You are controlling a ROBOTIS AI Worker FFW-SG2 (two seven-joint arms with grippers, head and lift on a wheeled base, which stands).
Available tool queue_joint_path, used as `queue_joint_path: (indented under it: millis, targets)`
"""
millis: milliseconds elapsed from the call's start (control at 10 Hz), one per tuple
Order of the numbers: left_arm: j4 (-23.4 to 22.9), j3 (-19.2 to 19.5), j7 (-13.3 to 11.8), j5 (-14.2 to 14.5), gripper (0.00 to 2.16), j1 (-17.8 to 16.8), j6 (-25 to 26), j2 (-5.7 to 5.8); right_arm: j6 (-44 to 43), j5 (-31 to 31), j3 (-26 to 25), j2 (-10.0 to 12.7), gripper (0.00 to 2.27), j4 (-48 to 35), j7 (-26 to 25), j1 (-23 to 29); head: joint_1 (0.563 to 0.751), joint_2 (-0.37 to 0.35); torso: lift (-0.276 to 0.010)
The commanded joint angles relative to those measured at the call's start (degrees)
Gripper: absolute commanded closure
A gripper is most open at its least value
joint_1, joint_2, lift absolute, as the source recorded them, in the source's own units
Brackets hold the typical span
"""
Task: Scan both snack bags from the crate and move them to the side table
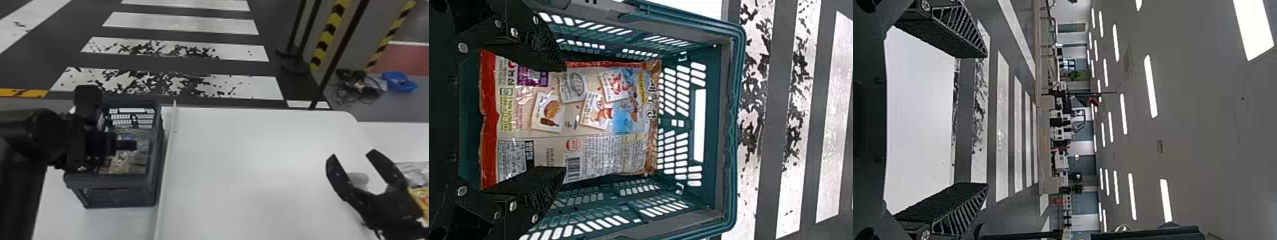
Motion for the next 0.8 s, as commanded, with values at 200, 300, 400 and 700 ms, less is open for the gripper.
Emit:
queue_joint_path:
  millis: [200, 300, 400, 700]
  targets:
    - [5.4, -0.4, -0.3, -0.7, 0.32, -4.7, -0.2, 0.04, -1.5, -0.2, -0.6, -0.3, 0.07, 0.1, 0.0, 0.4, 0.695, -0.073, -0.095]
    - [8.1, -0.6, -0.7, -2.1, 0.31, -6.3, -0.2, -0.66, -1.7, -0.4, -0.6, -0.4, 0.07, 0.1, 0.0, 0.3, 0.695, -0.073, -0.095]
    - [9.5, -0.7, -0.8, -3.3, 0.31, -7.0, -0.3, -1.19, -1.9, -0.4, -0.6, -0.4, 0.07, 0.2, 0.0, 0.3, 0.695, -0.073, -0.095]
    - [13.4, -0.3, -1.7, -5.8, 0.31, -8.2, -1.6, -2.51, -2.2, -0.6, 0.0, -1.2, 0.07, 1.7, 0.0, -1.4, 0.695, -0.082, -0.095]
